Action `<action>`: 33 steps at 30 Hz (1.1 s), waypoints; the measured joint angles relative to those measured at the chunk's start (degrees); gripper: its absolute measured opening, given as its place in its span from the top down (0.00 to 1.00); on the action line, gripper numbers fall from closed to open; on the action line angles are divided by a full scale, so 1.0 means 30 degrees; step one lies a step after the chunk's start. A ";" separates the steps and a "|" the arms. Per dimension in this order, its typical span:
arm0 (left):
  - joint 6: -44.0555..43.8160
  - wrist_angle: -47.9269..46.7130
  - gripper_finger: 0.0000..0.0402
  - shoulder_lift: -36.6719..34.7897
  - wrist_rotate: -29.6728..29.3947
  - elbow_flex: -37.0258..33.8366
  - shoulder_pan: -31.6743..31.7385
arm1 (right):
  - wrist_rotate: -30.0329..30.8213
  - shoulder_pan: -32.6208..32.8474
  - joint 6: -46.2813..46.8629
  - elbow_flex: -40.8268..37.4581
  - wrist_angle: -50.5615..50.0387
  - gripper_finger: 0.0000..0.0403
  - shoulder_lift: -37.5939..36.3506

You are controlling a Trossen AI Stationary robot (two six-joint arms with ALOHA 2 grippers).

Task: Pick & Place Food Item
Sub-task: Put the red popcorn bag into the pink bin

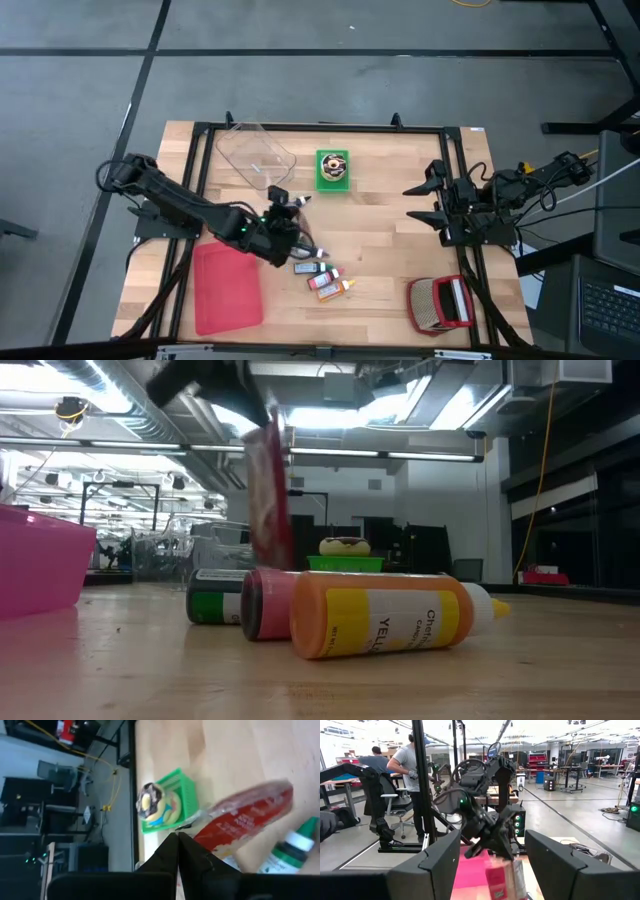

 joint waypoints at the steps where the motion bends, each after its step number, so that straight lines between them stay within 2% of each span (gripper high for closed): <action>1: -0.0286 -0.0144 1.00 -0.0188 -0.0235 0.0002 -0.0185 | -0.0002 0.0000 0.0000 0.0000 0.0002 0.44 0.0000; 8: -0.1462 -0.0829 1.00 -0.0606 -0.1555 0.0000 -0.1421 | -0.0002 0.0000 0.0000 0.0000 0.0002 0.44 0.0000; 17: -0.5085 -0.3828 1.00 -0.0606 -0.2451 0.0056 -0.2856 | -0.0002 0.0000 0.0007 0.0000 0.0002 0.44 0.0015; 29: -0.9717 -0.9780 1.00 -0.0613 -0.4138 0.3194 -0.5223 | -0.0010 0.0000 0.0113 0.0000 -0.0005 0.44 0.0022; 33: -1.2177 -1.2002 1.00 -0.0613 -0.3585 0.3472 -0.5833 | -0.0017 0.0000 0.0131 0.0000 -0.0005 0.44 0.0036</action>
